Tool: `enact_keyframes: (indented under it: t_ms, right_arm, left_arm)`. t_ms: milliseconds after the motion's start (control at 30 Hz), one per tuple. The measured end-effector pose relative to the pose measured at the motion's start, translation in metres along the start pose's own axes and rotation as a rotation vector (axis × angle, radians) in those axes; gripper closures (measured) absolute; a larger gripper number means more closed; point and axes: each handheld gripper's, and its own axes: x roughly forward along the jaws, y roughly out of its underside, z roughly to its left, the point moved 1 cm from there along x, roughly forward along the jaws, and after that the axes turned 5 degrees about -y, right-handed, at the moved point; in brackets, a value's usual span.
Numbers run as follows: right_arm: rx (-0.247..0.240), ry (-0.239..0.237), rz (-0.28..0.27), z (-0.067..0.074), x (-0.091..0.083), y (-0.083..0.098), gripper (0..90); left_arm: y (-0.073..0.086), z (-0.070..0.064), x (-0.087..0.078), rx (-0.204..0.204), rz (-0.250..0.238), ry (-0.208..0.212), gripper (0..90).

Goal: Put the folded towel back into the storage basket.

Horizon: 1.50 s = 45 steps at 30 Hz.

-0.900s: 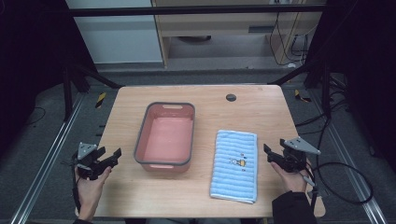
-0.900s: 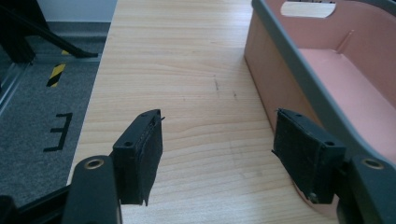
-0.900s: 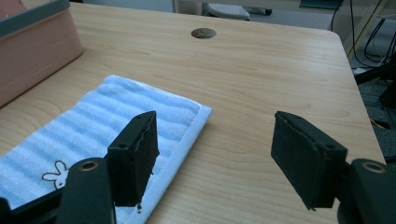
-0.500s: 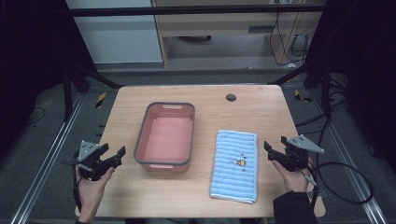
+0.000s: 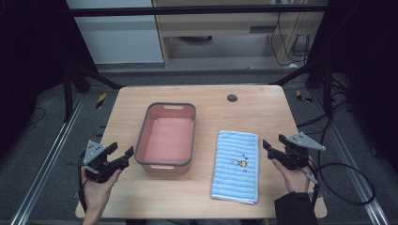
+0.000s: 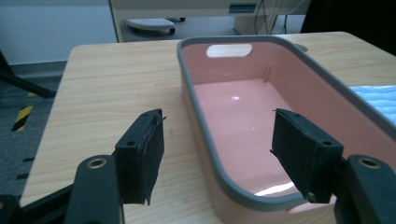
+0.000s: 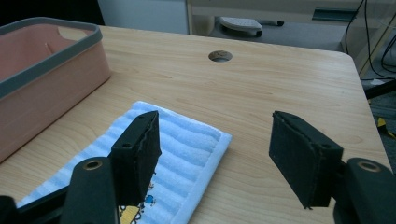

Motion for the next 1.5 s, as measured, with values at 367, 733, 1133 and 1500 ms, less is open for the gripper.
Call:
enact_keyframes:
  t_ms: [367, 733, 1133, 1500]
  right_arm:
    - [-0.018, -0.013, -0.003, 0.006, 0.006, -0.011, 36.6]
    - [-0.045, -0.01, -0.004, 0.011, 0.01, -0.02, 36.4]
    - [-0.033, -0.016, -0.009, 0.01, 0.016, -0.028, 35.0]
    - [-0.054, -0.019, 0.001, 0.012, 0.024, -0.043, 37.0]
  left_arm:
    - [-0.005, -0.029, -0.002, 0.027, -0.022, 0.06, 33.8]
    - [-0.005, -0.047, 0.001, 0.057, -0.02, 0.089, 34.3]
    - [-0.004, -0.072, 0.003, 0.096, -0.02, 0.136, 35.2]
    - [-0.009, -0.101, 0.007, 0.124, -0.042, 0.183, 36.9]
